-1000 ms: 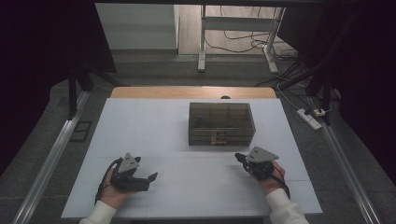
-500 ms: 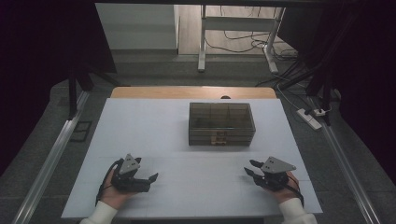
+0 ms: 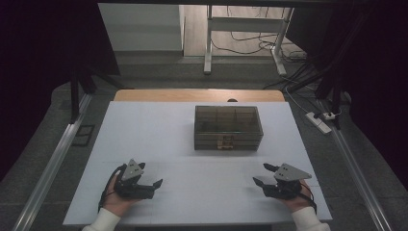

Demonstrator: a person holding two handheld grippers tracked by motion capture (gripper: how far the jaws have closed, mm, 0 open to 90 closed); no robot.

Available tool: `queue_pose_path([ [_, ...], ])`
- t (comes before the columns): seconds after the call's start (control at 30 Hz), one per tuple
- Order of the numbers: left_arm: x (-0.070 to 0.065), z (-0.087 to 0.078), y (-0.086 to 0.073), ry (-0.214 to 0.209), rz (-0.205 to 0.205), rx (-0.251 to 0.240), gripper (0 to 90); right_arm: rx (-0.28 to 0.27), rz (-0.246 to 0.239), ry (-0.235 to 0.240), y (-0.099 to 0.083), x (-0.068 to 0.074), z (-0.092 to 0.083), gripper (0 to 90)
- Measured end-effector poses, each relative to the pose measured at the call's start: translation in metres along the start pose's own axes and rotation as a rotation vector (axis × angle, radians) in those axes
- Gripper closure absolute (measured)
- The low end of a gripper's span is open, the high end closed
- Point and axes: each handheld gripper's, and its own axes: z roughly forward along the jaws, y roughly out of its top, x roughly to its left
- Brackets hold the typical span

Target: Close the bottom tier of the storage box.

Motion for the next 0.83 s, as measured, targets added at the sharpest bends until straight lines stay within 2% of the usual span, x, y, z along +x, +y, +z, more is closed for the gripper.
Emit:
queue_pose_path([
  [0.07,0.0001,0.0002,0.0006,0.001,-0.006,-0.002,11.5,-0.005,0.007,0.016,0.0013,-0.0006,0.0025,33.5],
  [0.2,-0.0011,-0.0017,0.0002,0.007,-0.004,-0.002,11.4,0.003,0.004,0.017,0.0025,-0.0008,0.0043,32.6],
  [0.4,-0.0004,-0.0037,-0.0008,0.007,-0.007,-0.009,11.5,-0.006,0.019,-0.005,0.0018,-0.0043,-0.0003,32.5],
  [0.83,-0.0005,-0.0036,-0.0005,0.009,-0.001,-0.006,11.5,0.005,0.025,-0.005,0.0004,-0.0069,-0.0003,31.8],
])
